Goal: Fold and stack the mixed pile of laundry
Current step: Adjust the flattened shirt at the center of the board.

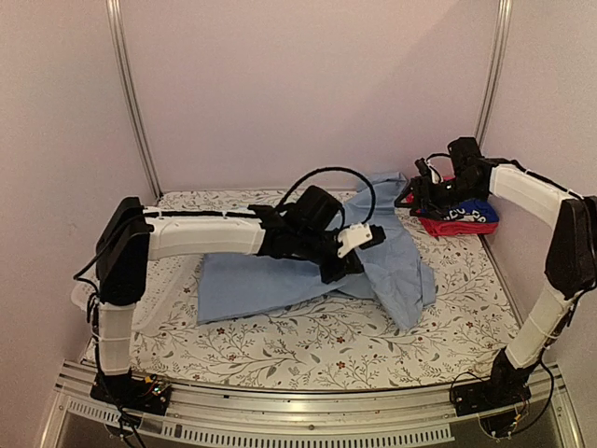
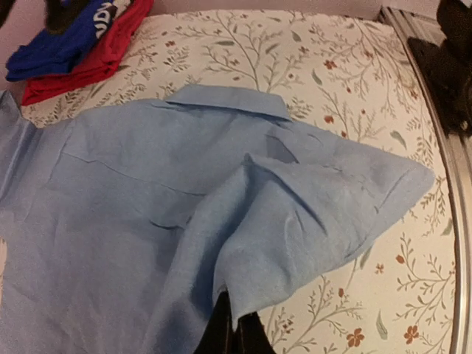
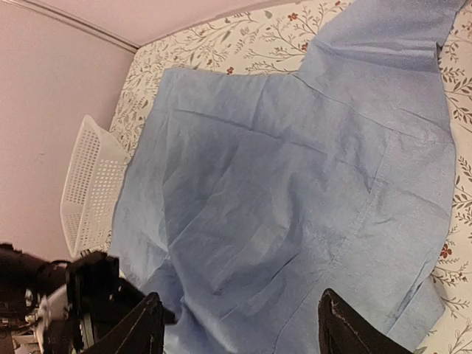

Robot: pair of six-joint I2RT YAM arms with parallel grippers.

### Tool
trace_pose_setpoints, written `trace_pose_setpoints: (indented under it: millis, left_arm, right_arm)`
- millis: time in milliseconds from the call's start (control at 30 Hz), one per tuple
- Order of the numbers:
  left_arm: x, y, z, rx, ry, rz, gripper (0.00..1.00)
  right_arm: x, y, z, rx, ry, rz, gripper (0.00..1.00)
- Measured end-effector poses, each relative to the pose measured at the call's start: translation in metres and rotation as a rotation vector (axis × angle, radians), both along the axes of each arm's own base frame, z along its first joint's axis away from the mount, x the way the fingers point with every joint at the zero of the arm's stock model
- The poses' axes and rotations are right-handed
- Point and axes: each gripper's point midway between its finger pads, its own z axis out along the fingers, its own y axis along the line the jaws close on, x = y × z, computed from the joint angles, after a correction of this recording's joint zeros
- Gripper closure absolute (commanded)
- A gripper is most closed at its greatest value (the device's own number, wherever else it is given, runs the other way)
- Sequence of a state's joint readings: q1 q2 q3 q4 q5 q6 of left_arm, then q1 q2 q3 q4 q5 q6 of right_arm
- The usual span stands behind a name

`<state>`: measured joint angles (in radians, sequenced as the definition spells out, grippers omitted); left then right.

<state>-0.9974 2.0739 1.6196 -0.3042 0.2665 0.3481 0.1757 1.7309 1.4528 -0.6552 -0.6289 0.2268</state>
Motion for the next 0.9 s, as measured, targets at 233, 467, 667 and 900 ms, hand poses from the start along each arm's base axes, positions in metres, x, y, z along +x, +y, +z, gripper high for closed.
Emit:
trace_pose_setpoints:
  millis: [233, 467, 667, 900]
  left_arm:
    - [0.148, 0.011, 0.014, -0.156, 0.125, 0.235, 0.98]
    - [0.215, 0.065, -0.062, -0.154, 0.37, 0.478, 0.92]
    - [0.238, 0.077, -0.055, -0.251, 0.452, 0.557, 0.92]
    - [0.232, 0.064, -0.047, -0.281, 0.459, 0.528, 0.9]
  right_arm:
    - [-0.108, -0.004, 0.031, 0.125, -0.004, 0.011, 0.27]
    - [-0.167, 0.018, -0.03, 0.118, 0.213, 0.093, 0.32]
    - [-0.156, 0.034, -0.075, 0.055, 0.279, 0.122, 0.25]
    - [-0.095, 0.052, -0.099, 0.064, 0.26, 0.077, 0.23]
